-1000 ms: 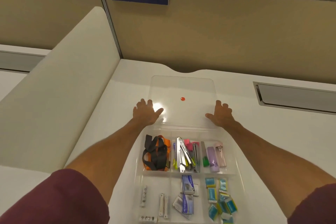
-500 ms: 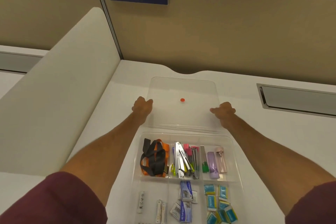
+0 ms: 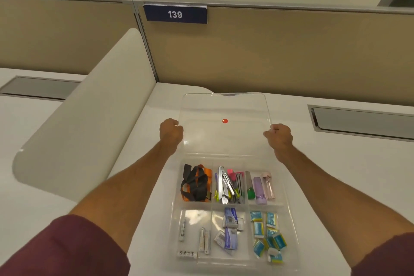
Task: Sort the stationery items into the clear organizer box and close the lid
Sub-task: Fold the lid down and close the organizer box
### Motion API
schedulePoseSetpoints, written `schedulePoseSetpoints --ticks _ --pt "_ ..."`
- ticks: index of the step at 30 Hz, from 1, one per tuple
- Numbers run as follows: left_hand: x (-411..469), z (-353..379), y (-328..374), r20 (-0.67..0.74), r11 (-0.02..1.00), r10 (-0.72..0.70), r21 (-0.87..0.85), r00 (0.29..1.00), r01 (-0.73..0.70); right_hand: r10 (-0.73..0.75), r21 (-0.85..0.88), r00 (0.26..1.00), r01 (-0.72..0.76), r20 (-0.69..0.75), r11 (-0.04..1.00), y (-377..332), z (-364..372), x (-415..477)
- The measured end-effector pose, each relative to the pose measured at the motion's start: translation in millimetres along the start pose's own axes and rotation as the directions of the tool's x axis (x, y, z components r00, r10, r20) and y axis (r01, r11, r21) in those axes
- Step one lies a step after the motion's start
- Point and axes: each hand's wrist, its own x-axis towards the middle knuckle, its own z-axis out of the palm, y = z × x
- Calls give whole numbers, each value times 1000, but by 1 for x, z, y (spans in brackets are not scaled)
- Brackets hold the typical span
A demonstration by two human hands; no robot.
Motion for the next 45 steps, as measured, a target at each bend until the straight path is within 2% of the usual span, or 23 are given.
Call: schedulePoseSetpoints --ticks 12,23,36,45 --pt "-93 -33 -59 -5 991 89 106 996 -88 -12 55 998 16 -68 998 48 -36 -108" --pt "-153 -38 -110 82 961 131 236 988 -147 14 -103 998 -21 -68 994 97 -66 -183" --pt "-171 -44 -138 117 956 87 269 989 -116 13 -215 998 -1 55 977 113 -74 -206" --pt "-180 -35 -149 117 950 110 280 987 -139 -2 -289 994 35 113 957 120 -73 -210"
